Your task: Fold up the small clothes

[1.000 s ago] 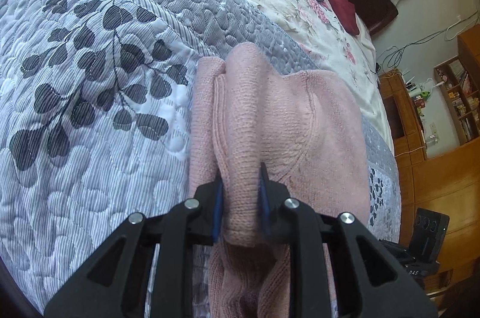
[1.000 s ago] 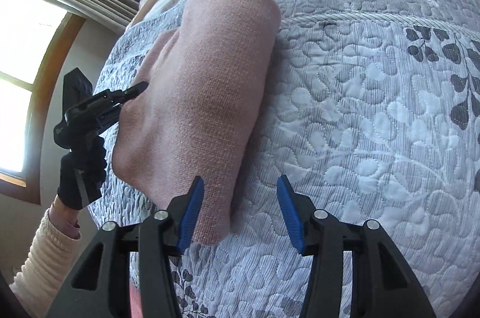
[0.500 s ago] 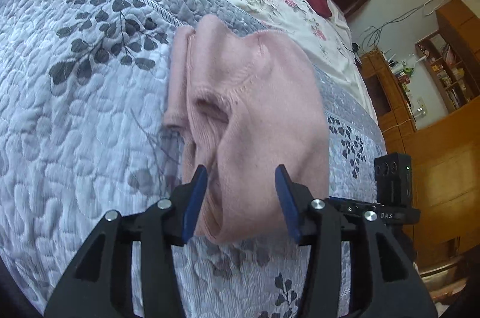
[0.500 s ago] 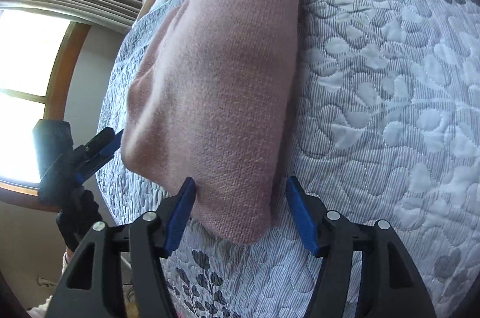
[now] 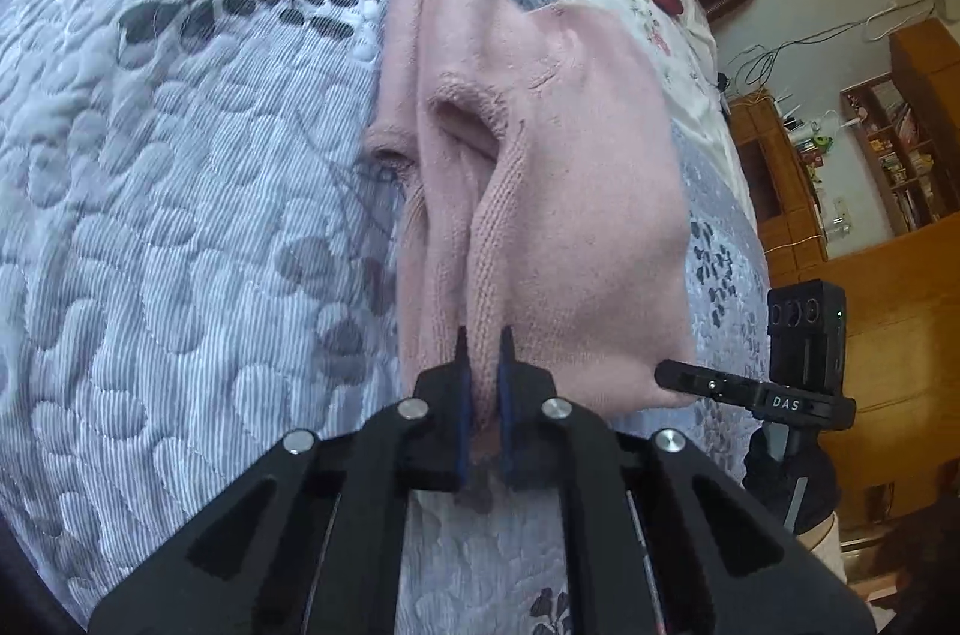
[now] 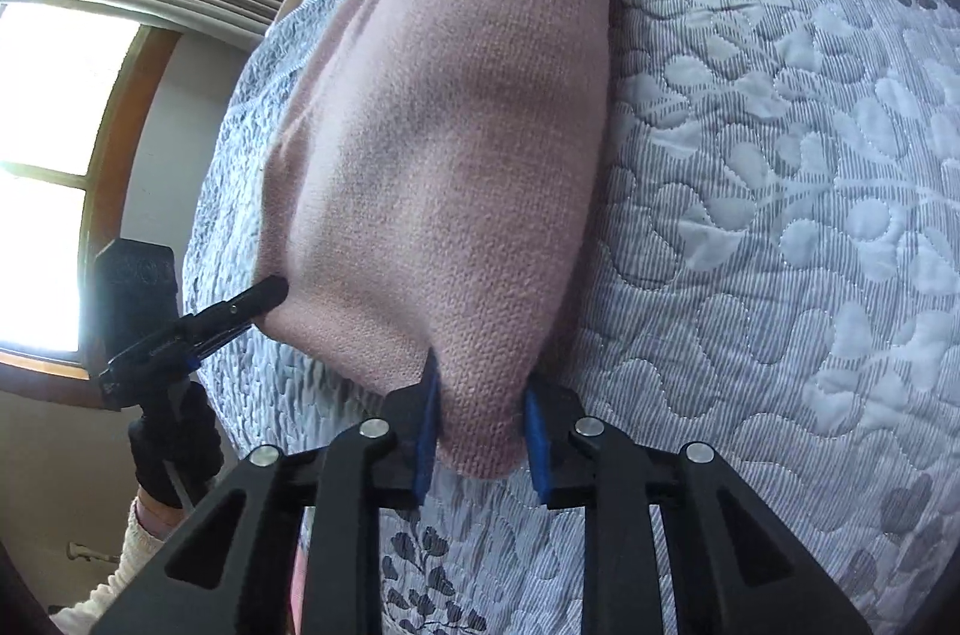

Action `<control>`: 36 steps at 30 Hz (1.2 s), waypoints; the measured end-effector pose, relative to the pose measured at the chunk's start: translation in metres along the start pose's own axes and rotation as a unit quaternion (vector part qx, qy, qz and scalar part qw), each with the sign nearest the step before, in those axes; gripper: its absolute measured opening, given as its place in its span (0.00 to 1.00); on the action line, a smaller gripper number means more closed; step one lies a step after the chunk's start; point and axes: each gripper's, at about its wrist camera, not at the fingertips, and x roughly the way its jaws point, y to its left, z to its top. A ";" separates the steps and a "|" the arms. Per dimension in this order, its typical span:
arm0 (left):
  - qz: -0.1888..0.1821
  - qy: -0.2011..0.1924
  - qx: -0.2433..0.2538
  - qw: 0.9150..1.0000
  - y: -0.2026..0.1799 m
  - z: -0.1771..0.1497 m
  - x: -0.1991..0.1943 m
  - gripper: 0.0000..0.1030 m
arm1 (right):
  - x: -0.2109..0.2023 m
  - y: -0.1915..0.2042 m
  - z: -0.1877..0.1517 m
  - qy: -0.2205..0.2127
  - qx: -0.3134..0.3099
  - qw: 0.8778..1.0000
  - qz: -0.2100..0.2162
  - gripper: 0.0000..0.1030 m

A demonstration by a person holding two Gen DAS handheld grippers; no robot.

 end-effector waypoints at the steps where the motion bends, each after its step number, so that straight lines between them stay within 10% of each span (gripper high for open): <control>1: 0.002 0.003 -0.001 1.000 0.003 -0.002 0.004 0.06 | 0.006 -0.001 0.000 0.002 0.000 1.000 -0.005 0.24; 9: 0.010 0.003 0.016 1.000 -0.001 -0.002 0.009 0.12 | 0.006 -0.008 -0.001 0.006 -0.007 1.000 -0.009 0.28; 11: 0.008 0.006 0.019 1.000 -0.009 0.004 0.004 0.25 | 0.003 -0.003 0.002 0.005 -0.016 1.000 -0.013 0.35; 13: 0.031 -0.005 0.027 0.999 -0.017 0.013 -0.004 0.58 | -0.002 0.001 0.006 0.000 -0.020 1.000 -0.011 0.39; 19: 0.049 -0.044 0.010 0.998 -0.019 0.059 -0.017 0.73 | -0.027 0.001 0.029 -0.036 -0.013 0.999 0.014 0.62; 28: 0.031 0.000 -0.038 0.999 0.011 0.112 0.033 0.74 | -0.026 -0.021 0.088 -0.051 0.023 0.996 0.070 0.70; 36: -0.077 0.024 -0.040 0.996 0.011 0.125 0.066 0.76 | 0.013 -0.033 0.109 -0.035 0.035 0.995 0.092 0.87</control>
